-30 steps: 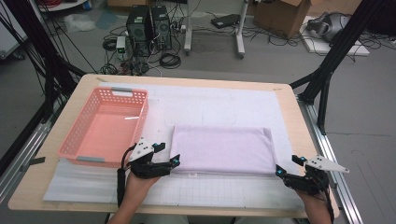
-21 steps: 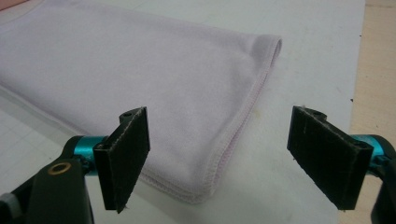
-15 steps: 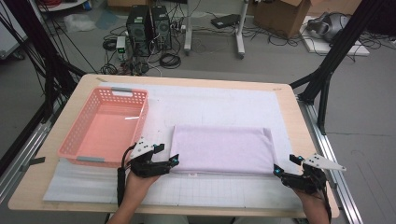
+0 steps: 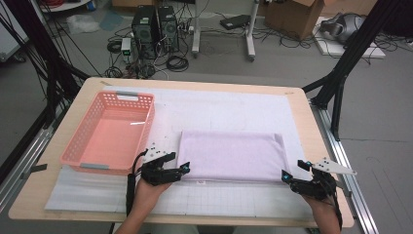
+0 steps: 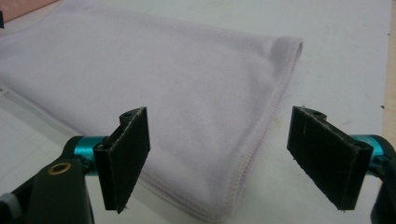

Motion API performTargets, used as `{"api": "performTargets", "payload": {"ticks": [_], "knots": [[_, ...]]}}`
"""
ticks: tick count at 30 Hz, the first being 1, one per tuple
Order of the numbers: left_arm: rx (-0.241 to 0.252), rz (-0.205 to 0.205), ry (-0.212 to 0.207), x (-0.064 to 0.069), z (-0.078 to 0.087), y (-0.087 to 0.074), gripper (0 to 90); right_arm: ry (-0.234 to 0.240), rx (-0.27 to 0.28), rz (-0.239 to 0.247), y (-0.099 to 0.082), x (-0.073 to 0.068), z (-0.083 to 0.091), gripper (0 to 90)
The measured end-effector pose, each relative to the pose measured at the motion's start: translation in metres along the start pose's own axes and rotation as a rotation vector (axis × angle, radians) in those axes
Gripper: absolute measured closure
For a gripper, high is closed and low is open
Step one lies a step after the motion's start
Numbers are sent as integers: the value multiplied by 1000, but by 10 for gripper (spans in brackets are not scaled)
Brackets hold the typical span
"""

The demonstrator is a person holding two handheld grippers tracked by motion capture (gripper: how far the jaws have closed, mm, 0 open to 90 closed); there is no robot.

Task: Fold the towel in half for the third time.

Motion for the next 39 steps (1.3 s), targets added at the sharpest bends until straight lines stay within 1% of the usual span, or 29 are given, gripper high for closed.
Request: {"api": "performTargets", "payload": {"ticks": [2, 4, 6, 8, 9, 11, 13, 15, 17, 19, 21, 24, 27, 30, 31, 32, 33, 35, 36, 39], "knots": [[-12, 21, 9, -3, -3, -2, 323, 7, 5, 1, 1, -1, -1, 201], [-25, 32, 16, -5, -4, -3, 336, 17, 1, -6, 2, -3, -3, 201], [-36, 49, 27, -8, -4, -7, 344, 35, 3, -13, 6, -5, -7, 201], [-49, 62, 34, -9, -3, -9, 352, 42, 8, -6, 10, -8, -10, 201], [-51, 61, 38, -9, -3, -10, 353, 49, 15, -2, 14, -10, -12, 201], [-66, 59, 45, -9, -2, -11, 361, 66, 10, -3, 18, -17, -15, 201], [-77, 72, 44, -10, -3, -13, 374, 80, 4, 13, 19, -24, -18, 201], [-85, 76, 44, -10, -3, -13, 382, 96, -3, 42, 19, -32, -22, 201], [-108, 81, 46, -9, -3, -16, 413, 104, -9, 51, 21, -37, -23, 201], [-128, 79, 44, -7, -3, -19, 434, 112, -4, 61, 25, -42, -25, 201], [-129, 75, 45, -5, -2, -20, 440, 121, -3, 66, 28, -47, -26, 201], [-128, 83, 42, -5, -1, -20, 448, 133, 4, 80, 36, -54, -31, 201], [-135, 79, 41, -4, 0, -21, 456, 148, 9, 79, 43, -61, -34, 201], [-140, 73, 47, -4, 0, -22, 470, 161, 7, 90, 48, -69, -41, 201], [-145, 62, 47, -3, 0, -22, 484, 165, 4, 93, 50, -71, -43, 201], [-151, 53, 38, -1, -1, -23, 527, 167, 2, 99, 52, -74, -46, 201], [-158, 42, 38, 0, -2, -23, 570, 173, -8, 104, 54, -77, -49, 201], [-167, 30, 45, 2, -3, -23, 605, 190, -24, 115, 57, -84, -57, 202], [-168, 30, 49, 2, -4, -23, 622, 201, -39, 117, 58, -87, -60, 202], [-163, 44, 51, 0, -4, -23, 666, 229, -57, 138, 65, -99, -73, 201]]}}
Point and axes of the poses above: each handheld gripper's, and its own axes: z roughly backward along the jaws, y roughly out of its top, x roughly to its right, the point moved 9 cm from there along -z, roughly forward along the jaws, and after that the axes turned 14 degrees about -y, right-handed, at the moved point
